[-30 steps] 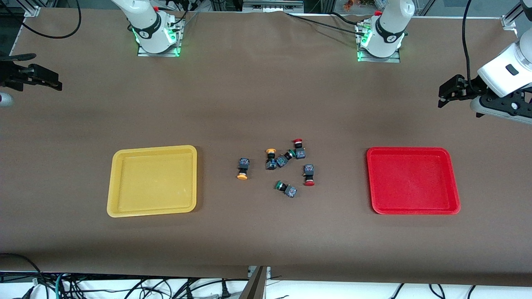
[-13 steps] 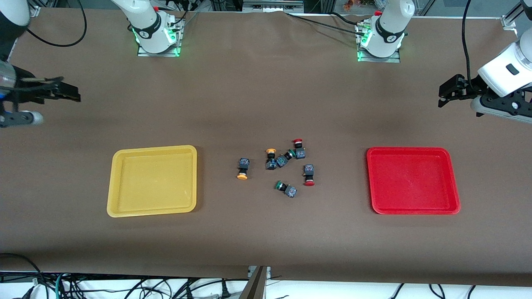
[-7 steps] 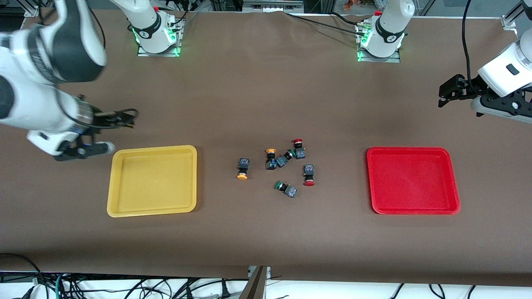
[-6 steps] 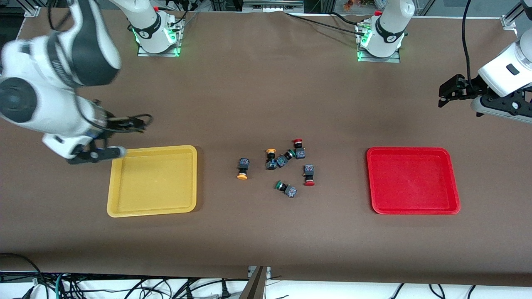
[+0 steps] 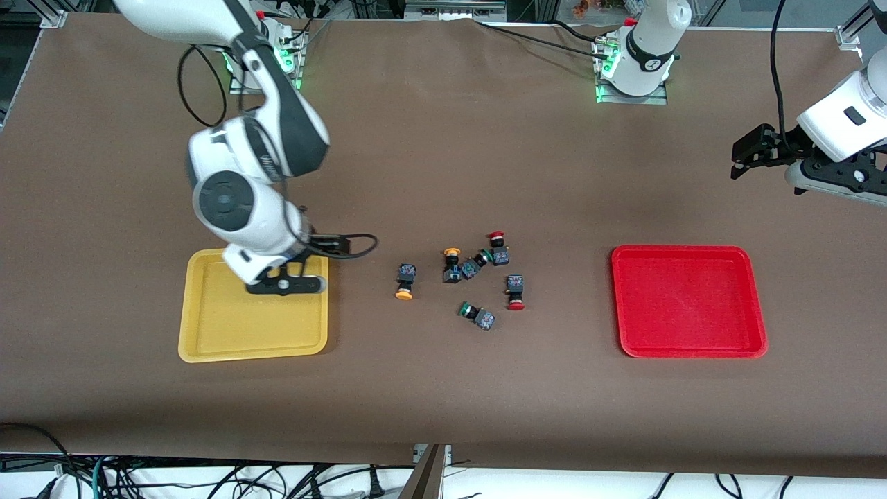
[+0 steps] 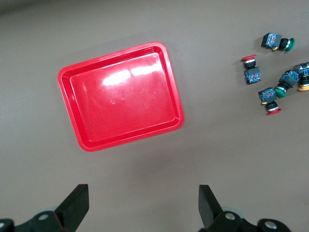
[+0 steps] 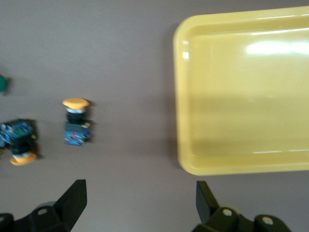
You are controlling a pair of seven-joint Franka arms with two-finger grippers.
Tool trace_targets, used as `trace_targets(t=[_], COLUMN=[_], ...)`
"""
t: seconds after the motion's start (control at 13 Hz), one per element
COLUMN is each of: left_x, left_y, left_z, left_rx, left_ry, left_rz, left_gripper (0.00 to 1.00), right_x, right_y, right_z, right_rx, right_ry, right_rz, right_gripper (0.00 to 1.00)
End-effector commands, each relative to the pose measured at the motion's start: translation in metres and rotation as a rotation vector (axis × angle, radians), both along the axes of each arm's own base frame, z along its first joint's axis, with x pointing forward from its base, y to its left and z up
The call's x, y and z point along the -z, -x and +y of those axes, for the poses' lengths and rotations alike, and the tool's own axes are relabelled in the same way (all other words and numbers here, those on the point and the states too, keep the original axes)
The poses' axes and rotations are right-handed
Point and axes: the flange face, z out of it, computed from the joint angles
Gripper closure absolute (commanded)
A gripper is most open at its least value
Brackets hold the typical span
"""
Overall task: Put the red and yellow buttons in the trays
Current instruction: 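Reach the right gripper to an orange-capped button and grasp it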
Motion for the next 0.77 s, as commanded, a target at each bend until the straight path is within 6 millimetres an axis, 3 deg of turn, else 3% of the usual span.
trace_targets(t=[0.0, 0.15, 0.46, 0.69], left_x=[-0.006, -0.007, -0.007, -0.002], left_y=[0.002, 0.002, 0.002, 0.0], left_z=[0.001, 0.001, 0.002, 0.001], left_rx=[-0.005, -0.005, -0.008, 0.001], left_ry=[-0.028, -0.028, -0.027, -0.029], left_rz=[-0.001, -0.002, -0.001, 0.012], left_gripper=[0.0, 0.0, 0.0, 0.0], right_x=[0.045, 0.08, 0.139, 0.159], right_y=[0.001, 0.01, 0.018, 0.027], right_z=[0.044, 0.07, 0.096, 0.109], right_rx=[0.098, 0.126, 0.171, 0.15], right_ry=[-0.032, -0.04, -0.065, -0.067], right_rz=[-0.05, -0.066, -0.101, -0.108], right_gripper=[0.0, 0.0, 0.0, 0.0])
